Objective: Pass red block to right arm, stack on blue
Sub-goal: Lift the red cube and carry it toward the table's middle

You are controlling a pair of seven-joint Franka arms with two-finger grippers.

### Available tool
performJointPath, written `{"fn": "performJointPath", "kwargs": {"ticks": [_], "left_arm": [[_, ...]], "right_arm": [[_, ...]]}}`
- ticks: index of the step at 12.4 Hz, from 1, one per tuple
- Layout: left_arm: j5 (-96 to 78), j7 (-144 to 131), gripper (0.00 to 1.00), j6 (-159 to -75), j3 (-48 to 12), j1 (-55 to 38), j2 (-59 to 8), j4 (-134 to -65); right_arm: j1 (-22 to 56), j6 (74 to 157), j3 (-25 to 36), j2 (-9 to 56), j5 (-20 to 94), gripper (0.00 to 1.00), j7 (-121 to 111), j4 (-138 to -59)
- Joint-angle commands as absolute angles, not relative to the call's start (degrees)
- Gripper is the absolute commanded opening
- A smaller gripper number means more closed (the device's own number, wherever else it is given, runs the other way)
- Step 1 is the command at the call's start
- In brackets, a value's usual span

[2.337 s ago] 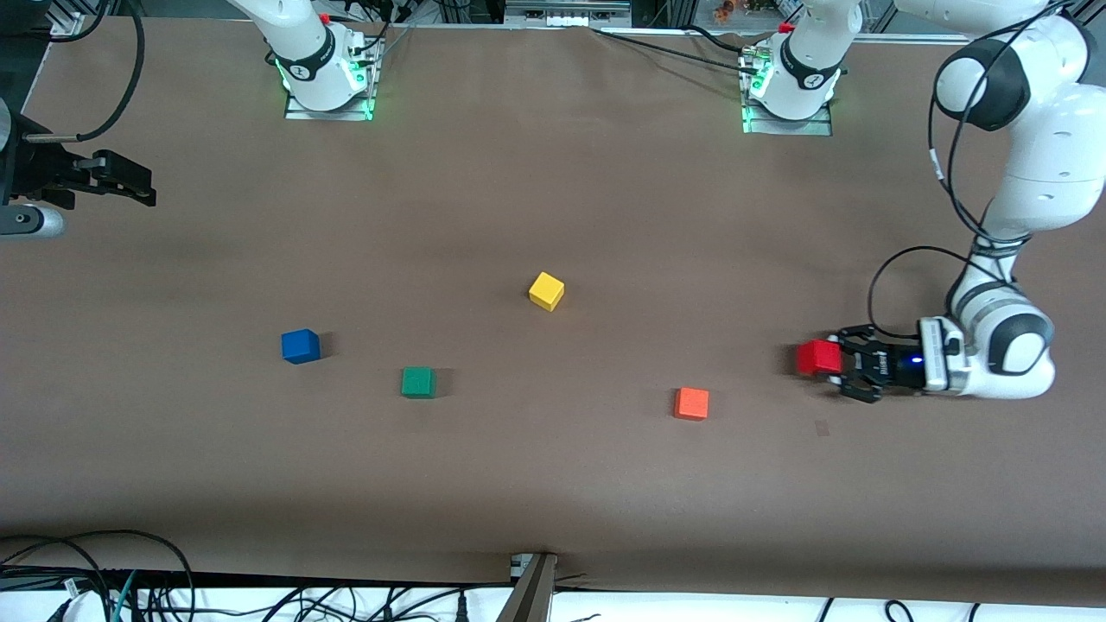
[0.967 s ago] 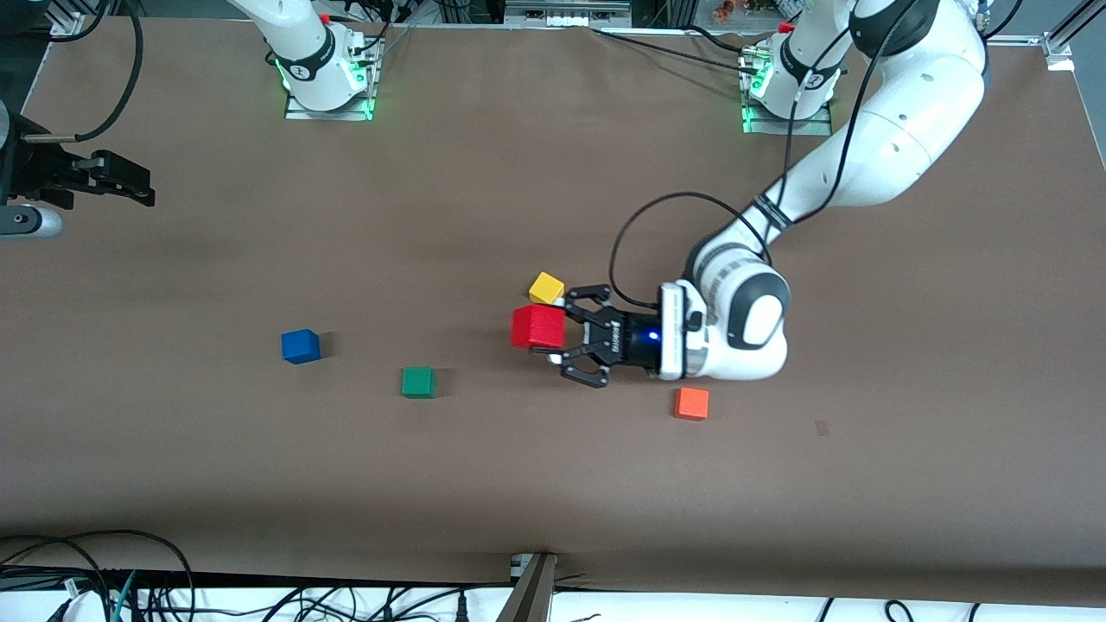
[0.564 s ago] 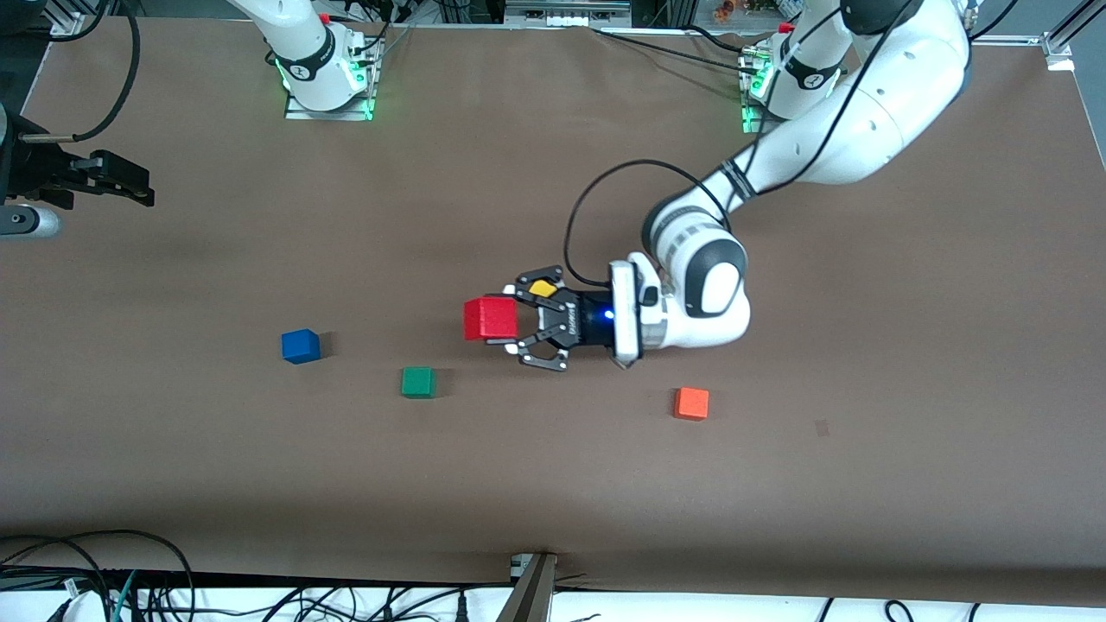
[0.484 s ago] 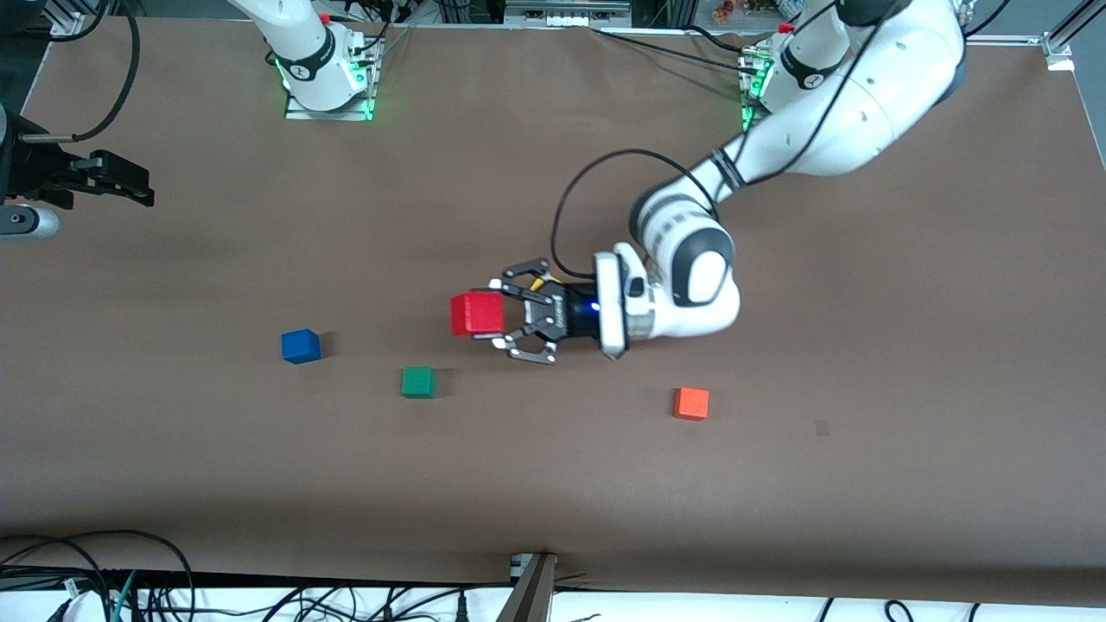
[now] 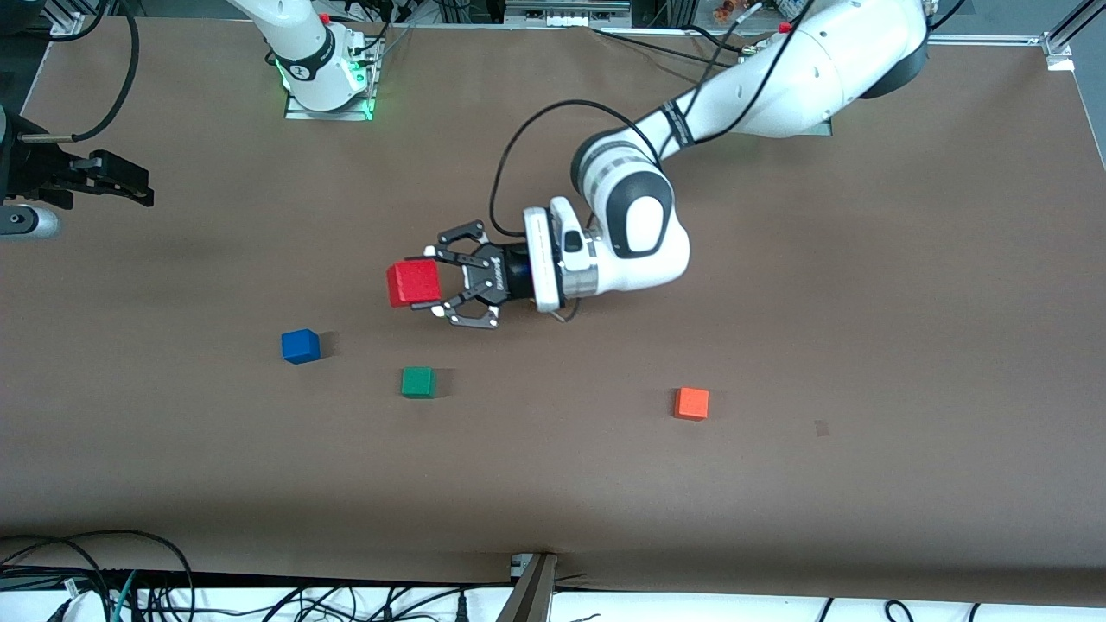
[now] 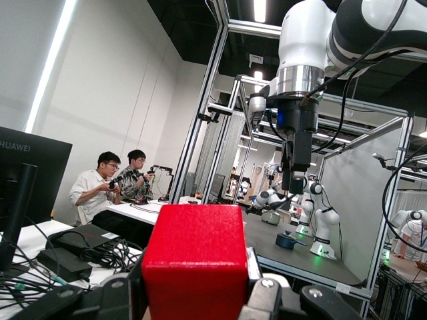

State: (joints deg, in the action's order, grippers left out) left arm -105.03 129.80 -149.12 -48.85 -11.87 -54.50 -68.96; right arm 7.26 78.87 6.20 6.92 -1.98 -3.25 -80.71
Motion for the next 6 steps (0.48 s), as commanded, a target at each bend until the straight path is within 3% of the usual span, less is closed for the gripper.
{"fn": "performJointPath", "kwargs": {"ticks": [1, 6], "left_arm": [[-108.80, 130.17, 0.00, -151.43, -48.08, -14.58, -53.88, -65.93], [-108.98, 130.25, 0.00, -151.79, -47.72, -16.44, -53.88, -64.16]], "right_arm": [[6.86, 78.75, 6.06, 6.86, -0.88, 1.00, -3.60, -80.33], [8.70, 79.10, 4.75, 9.93, 2.87, 1.00, -2.90, -80.33]]}}
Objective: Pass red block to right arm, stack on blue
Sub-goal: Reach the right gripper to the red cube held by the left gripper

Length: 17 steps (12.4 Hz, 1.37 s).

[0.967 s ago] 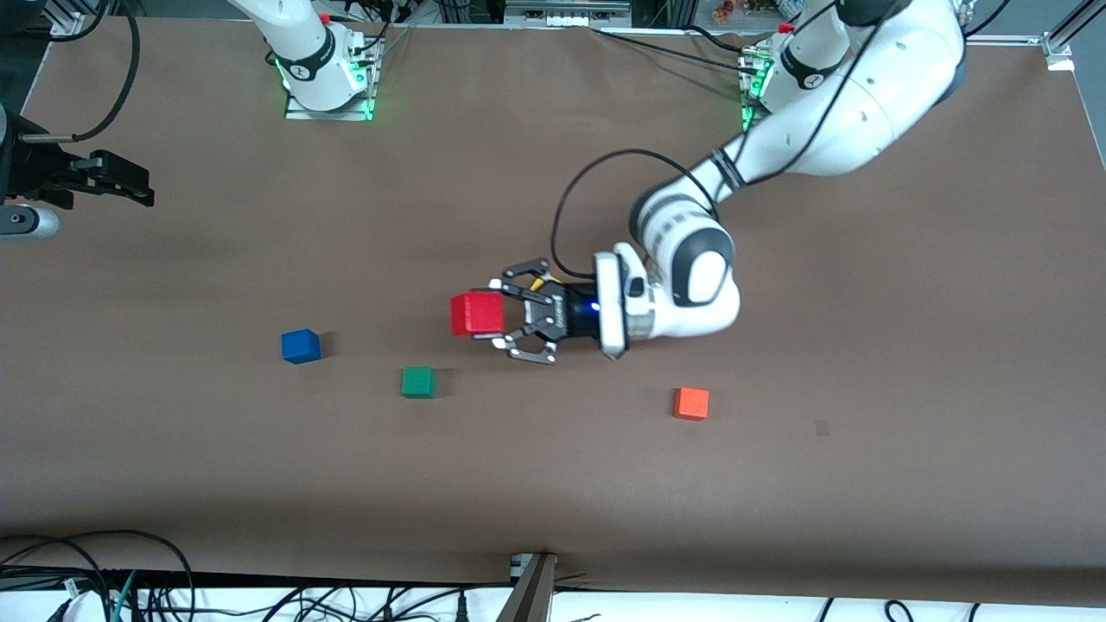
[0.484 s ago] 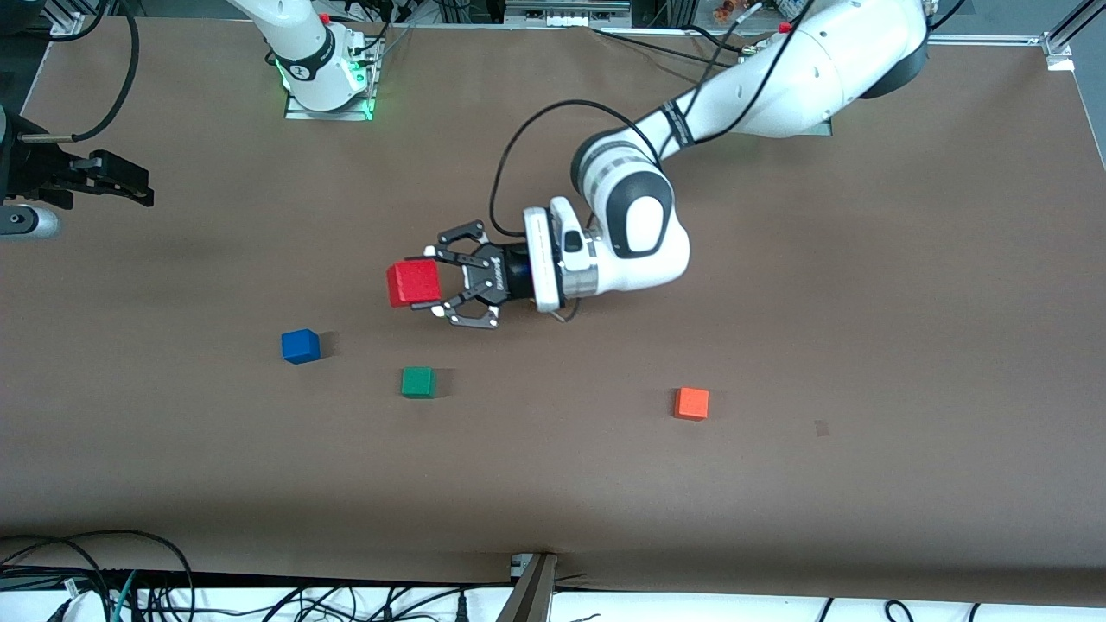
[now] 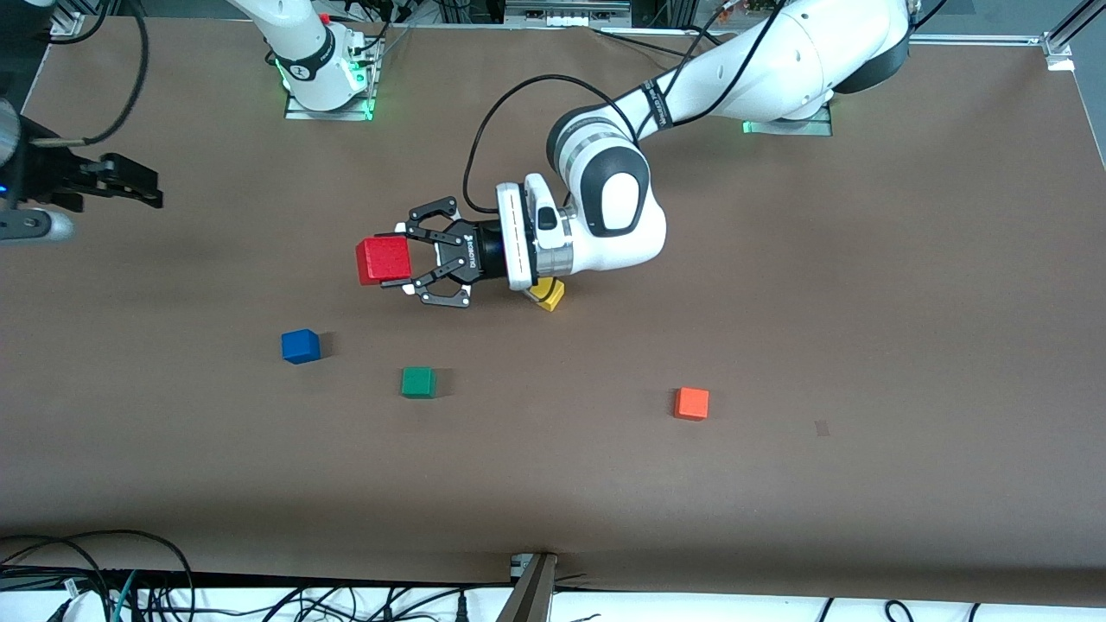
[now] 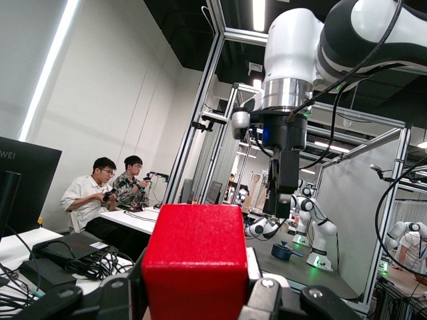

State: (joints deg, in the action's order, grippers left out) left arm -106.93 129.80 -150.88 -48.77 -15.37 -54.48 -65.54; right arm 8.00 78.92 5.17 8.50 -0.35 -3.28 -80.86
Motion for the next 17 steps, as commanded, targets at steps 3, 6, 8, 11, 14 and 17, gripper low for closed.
{"fn": "performJointPath", "kwargs": {"ticks": [3, 6, 8, 11, 14, 17], "left_arm": [[-108.98, 130.25, 0.00, -151.79, -47.64, -16.61, -53.96, -64.07], [-108.98, 130.25, 0.00, -151.79, -47.55, -16.61, -53.96, -63.54], [-108.98, 130.25, 0.00, -151.79, -47.55, -16.61, -53.96, -63.54], [-108.98, 130.25, 0.00, -151.79, -47.55, -16.70, -53.97, -63.63], [-108.98, 130.17, 0.00, -151.79, -47.55, -16.70, -54.05, -63.54], [-108.99, 130.17, 0.00, -151.79, -47.64, -17.14, -54.05, -63.54]], "right_arm": [[8.09, 80.42, 5.27, 10.45, 17.88, 1.00, -2.90, -80.33], [5.11, 80.33, 5.45, 13.00, 28.88, 1.00, -4.56, -80.33], [4.83, 80.59, 5.45, 15.19, 39.67, 1.00, -5.02, -80.33], [5.18, 85.06, 5.10, 17.57, 51.91, 1.00, -3.61, -80.24], [8.51, 90.16, 4.75, 18.19, 55.45, 1.00, 2.09, -80.24], [11.24, 94.03, 4.75, 18.89, 55.90, 1.00, 5.36, -80.24]]}}
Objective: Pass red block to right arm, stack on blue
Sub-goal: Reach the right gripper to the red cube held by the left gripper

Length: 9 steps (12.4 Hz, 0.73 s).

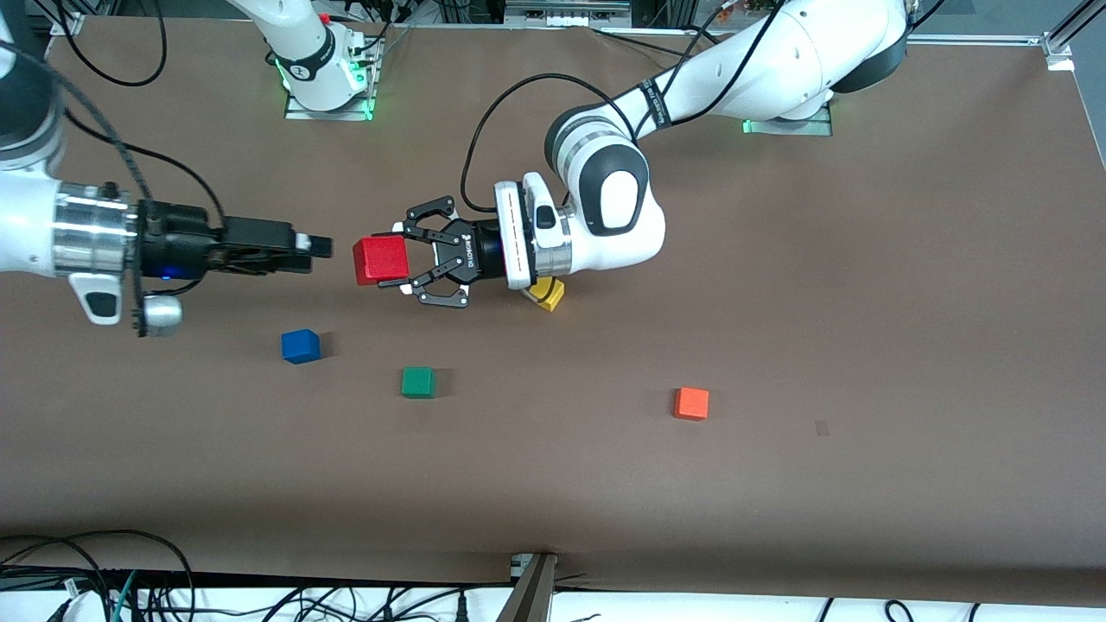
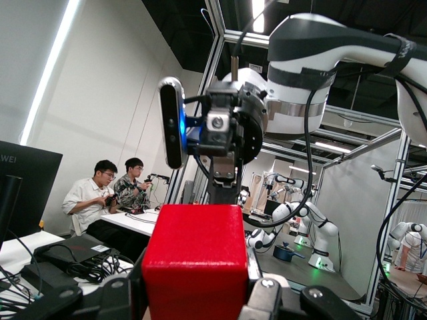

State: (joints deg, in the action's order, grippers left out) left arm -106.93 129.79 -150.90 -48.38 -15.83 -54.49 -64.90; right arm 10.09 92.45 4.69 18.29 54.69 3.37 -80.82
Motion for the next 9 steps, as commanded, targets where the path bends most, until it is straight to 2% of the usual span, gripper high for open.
{"fn": "performJointPath", "kwargs": {"ticks": [1, 9], "left_arm": [[-108.98, 130.17, 0.00, -151.79, -47.64, -17.14, -54.05, -63.54], [-109.07, 130.17, 0.00, -151.79, -47.64, -17.14, -54.05, -63.72]], "right_arm": [[11.60, 94.13, 4.75, 19.33, 55.90, 1.00, 5.36, -80.24], [14.59, 93.34, 4.75, 20.39, 55.28, 1.00, 5.36, -80.42]]}}
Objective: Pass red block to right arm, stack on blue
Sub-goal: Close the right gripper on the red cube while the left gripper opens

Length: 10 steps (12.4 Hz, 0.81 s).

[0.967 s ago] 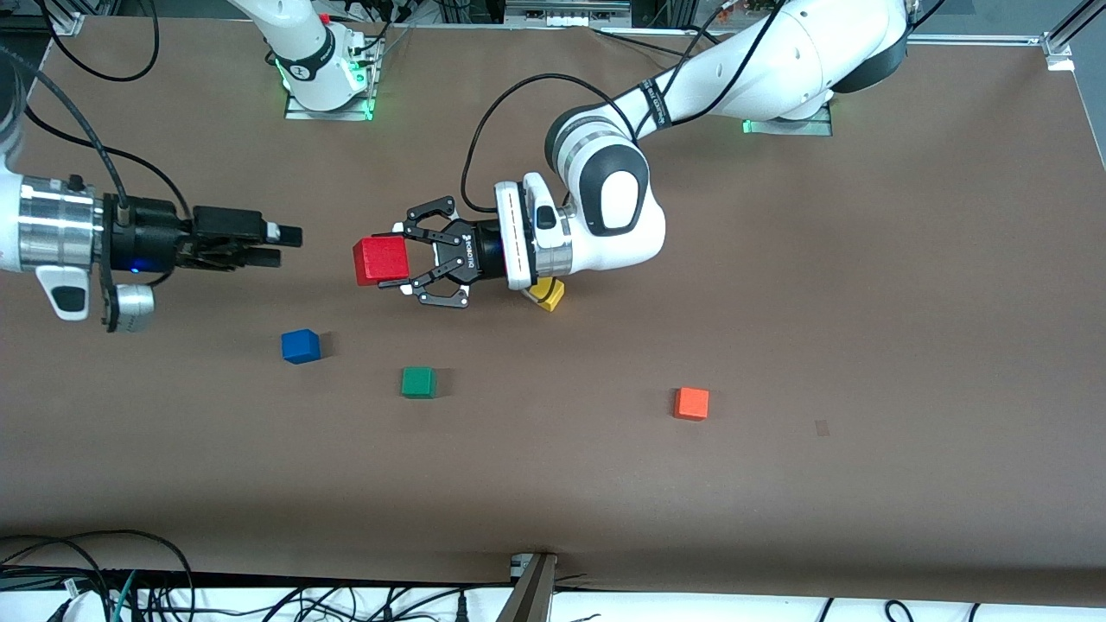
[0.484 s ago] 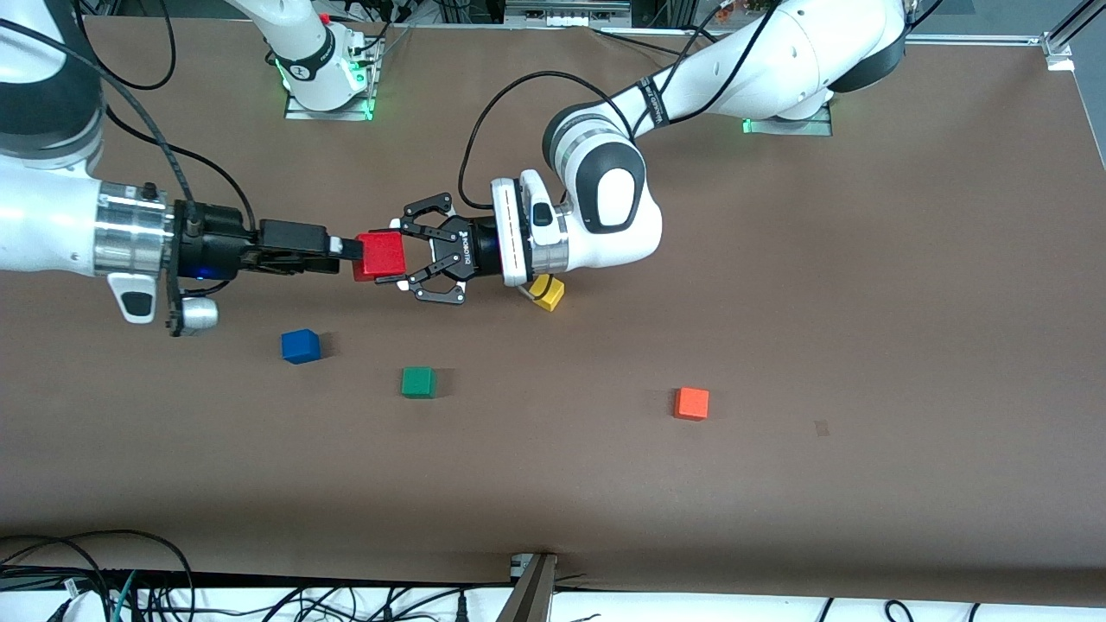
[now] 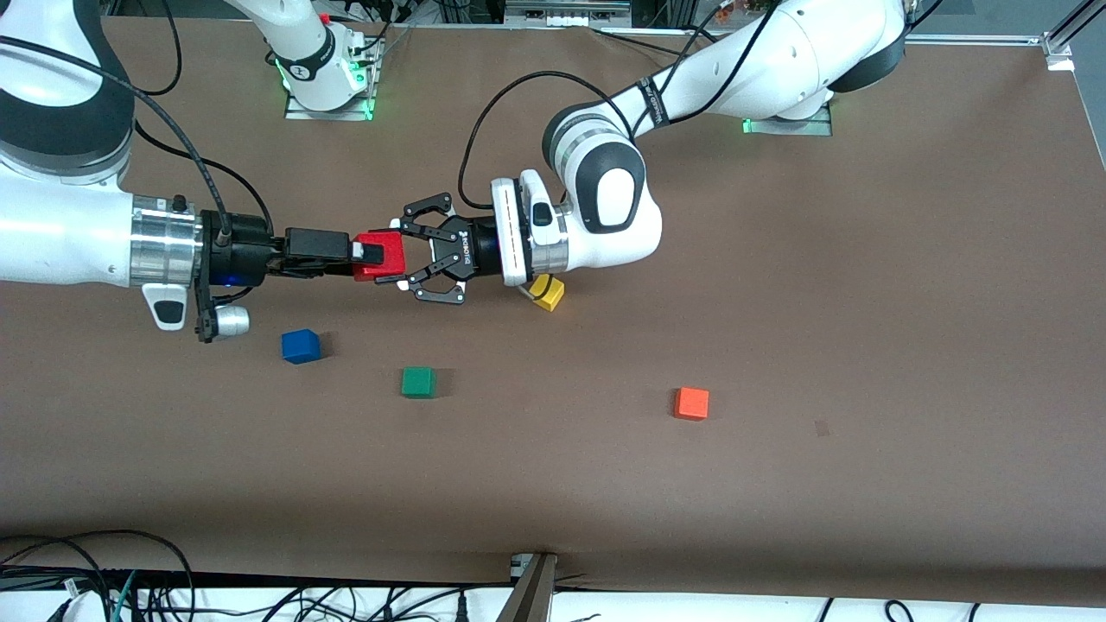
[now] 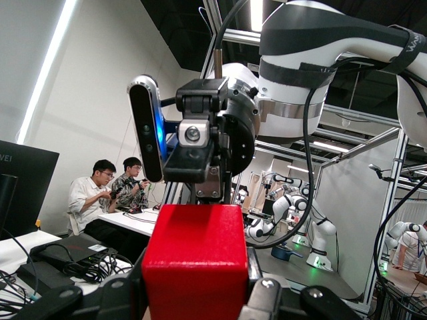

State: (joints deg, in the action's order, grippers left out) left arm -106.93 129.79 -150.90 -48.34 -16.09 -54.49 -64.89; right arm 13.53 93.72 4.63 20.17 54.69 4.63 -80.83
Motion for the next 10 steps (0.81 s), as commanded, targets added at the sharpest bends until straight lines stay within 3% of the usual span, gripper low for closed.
{"fn": "performJointPath", "kwargs": {"ticks": [1, 2, 3, 4, 10], "left_arm": [[-109.07, 130.25, 0.00, -151.79, -47.64, -17.05, -54.05, -63.81], [-109.07, 130.25, 0.00, -151.79, -47.55, -17.05, -54.05, -63.81], [-109.07, 130.25, 0.00, -151.79, -47.55, -17.05, -54.14, -63.98], [-109.07, 130.25, 0.00, -151.79, -47.55, -17.05, -54.05, -64.07], [-109.07, 130.34, 0.00, -151.79, -47.64, -17.05, -54.05, -64.25]], "right_arm": [[14.68, 93.34, 4.83, 20.39, 55.28, 0.99, 5.36, -80.42], [14.59, 93.25, 4.83, 20.39, 55.28, 0.68, 5.19, -80.51], [14.50, 93.16, 4.83, 20.39, 55.37, 0.20, 5.01, -80.51], [14.68, 92.55, 4.83, 20.56, 55.46, 0.00, 5.10, -80.51], [15.38, 92.37, 4.83, 20.57, 55.37, 0.00, 5.19, -80.51]]}}
